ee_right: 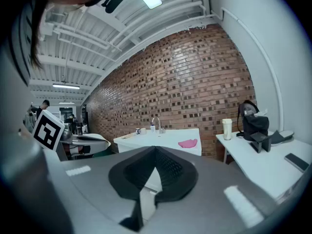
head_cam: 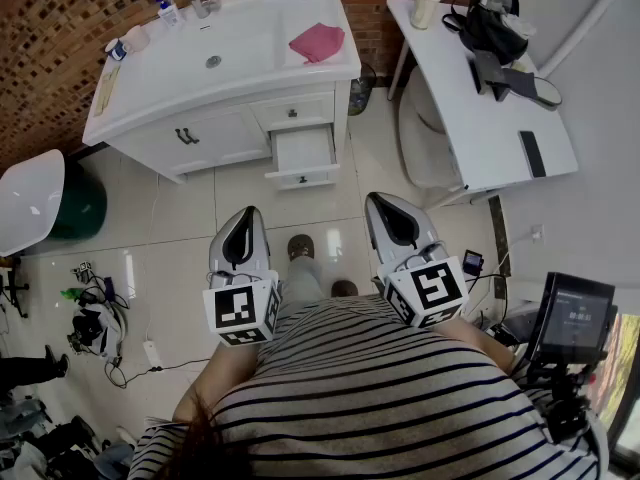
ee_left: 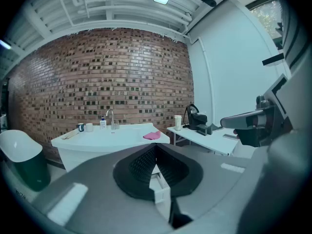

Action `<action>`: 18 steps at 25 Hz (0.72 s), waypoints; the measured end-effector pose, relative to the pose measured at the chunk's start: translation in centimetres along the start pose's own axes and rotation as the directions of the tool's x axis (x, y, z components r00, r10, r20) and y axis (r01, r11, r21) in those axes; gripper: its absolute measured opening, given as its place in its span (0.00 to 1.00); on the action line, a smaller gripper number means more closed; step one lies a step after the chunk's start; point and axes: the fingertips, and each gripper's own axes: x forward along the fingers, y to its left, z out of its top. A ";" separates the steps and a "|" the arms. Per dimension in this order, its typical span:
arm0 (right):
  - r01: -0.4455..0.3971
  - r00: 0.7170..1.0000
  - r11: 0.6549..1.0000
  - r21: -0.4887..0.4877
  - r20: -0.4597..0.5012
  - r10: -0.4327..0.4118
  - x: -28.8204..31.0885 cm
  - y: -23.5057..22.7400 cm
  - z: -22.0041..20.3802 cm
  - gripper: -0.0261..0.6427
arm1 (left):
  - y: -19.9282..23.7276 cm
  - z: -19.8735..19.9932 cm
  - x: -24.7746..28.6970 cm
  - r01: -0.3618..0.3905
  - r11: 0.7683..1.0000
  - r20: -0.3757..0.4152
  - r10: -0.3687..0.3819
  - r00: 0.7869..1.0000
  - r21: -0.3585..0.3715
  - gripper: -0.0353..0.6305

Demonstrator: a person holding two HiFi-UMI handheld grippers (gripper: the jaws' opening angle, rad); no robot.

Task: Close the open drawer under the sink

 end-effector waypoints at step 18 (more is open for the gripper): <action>0.084 0.986 0.995 0.053 -0.151 -0.075 21.0 -6.7 -7.9 0.04 | 10.2 -4.2 21.6 0.145 0.989 -0.083 -0.147 0.986 -0.027 0.08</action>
